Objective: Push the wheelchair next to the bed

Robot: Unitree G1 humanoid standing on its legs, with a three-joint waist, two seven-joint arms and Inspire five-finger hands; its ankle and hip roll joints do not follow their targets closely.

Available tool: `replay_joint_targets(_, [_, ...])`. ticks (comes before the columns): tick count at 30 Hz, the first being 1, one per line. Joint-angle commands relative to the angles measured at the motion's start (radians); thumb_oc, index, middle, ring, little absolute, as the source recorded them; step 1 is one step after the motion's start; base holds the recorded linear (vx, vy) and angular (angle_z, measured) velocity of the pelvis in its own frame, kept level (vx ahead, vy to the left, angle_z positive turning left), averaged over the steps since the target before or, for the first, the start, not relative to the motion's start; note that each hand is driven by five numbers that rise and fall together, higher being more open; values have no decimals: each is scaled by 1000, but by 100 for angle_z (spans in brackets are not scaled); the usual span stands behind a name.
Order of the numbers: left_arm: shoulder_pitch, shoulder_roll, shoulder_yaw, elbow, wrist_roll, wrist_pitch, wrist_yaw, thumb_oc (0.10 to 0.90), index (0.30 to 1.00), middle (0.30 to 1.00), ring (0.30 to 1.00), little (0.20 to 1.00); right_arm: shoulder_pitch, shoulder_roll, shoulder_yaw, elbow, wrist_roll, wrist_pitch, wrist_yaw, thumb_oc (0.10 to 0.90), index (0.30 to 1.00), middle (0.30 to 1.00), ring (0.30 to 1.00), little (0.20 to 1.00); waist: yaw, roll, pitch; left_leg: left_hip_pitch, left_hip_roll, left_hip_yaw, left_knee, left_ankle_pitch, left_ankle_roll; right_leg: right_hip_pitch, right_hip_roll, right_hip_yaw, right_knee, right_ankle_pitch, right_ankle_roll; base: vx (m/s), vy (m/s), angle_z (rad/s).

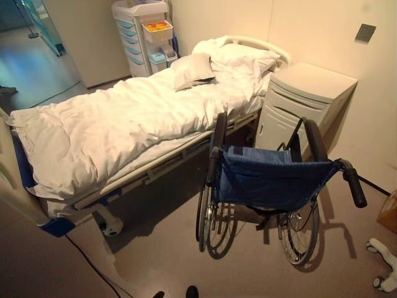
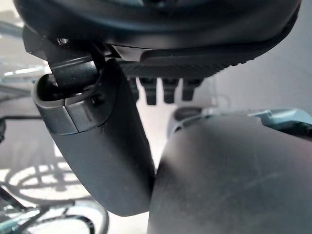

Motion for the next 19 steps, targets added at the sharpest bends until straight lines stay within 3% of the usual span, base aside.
replay_joint_targets(1, [-56,-12,-15,46,65,-15,-2,800,900,900,900,900,-10,0,-14,71,42,71,41,800,900,900,900,900,15,26,37,123,76,9,11,-127,-76,-120,-34,-7,-4,161,18,0,0,0])
replay_joint_targets(19, [-82,-15,-24,71,58,-5,9,800,900,900,900,900,-34,5,15,74,16,93,30,800,900,900,900,900,14,10,33,131,73,12,11,-135,-71,-119,-29,10,-4,163,13,0,0,0])
